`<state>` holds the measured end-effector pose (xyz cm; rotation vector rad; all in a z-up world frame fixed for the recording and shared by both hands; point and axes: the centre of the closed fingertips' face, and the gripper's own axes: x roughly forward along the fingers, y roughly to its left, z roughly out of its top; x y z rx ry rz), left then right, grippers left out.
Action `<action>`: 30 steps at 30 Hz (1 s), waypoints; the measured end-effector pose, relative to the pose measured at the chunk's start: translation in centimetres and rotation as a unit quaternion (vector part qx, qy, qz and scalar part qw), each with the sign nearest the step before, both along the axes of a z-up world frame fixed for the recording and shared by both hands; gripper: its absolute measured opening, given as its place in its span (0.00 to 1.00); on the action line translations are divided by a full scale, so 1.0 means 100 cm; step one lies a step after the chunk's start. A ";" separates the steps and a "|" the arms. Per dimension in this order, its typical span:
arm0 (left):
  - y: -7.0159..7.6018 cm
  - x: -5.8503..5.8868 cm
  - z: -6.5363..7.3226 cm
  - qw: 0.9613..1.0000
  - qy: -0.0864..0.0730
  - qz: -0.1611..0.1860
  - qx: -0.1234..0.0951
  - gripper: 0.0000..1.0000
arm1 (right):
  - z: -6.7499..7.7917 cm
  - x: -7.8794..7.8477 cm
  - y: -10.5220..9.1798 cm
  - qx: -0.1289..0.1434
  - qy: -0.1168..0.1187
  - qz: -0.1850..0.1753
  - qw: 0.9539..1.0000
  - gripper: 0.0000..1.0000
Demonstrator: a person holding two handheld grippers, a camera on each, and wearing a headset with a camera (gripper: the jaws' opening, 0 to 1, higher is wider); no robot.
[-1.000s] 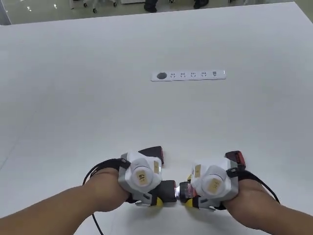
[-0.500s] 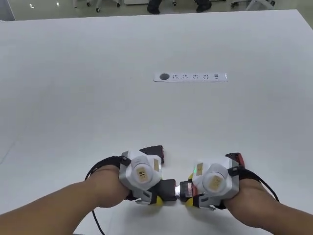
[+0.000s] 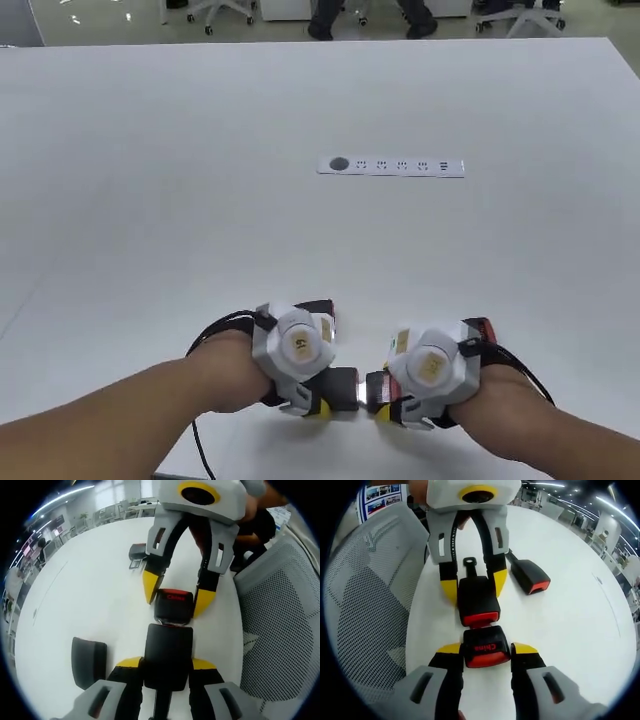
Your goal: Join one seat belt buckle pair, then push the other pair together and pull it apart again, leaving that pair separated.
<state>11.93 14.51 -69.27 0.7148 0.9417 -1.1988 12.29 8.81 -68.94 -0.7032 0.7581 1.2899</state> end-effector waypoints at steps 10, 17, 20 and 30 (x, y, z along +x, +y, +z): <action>0.015 0.006 0.036 1.000 -0.025 0.014 -0.006 0.38 | 0.031 0.010 -0.016 0.032 -0.009 -0.015 0.999 0.37; 0.033 0.030 0.047 0.997 -0.064 0.032 -0.003 0.37 | 0.040 0.029 -0.045 0.031 -0.026 -0.034 0.999 0.36; 0.040 0.043 0.044 0.997 -0.065 0.045 -0.002 0.38 | 0.038 0.039 -0.059 0.022 -0.030 -0.038 0.999 0.35; 0.052 0.079 0.042 0.994 -0.079 0.069 0.004 0.42 | 0.036 0.076 -0.105 -0.006 -0.037 -0.049 0.998 0.33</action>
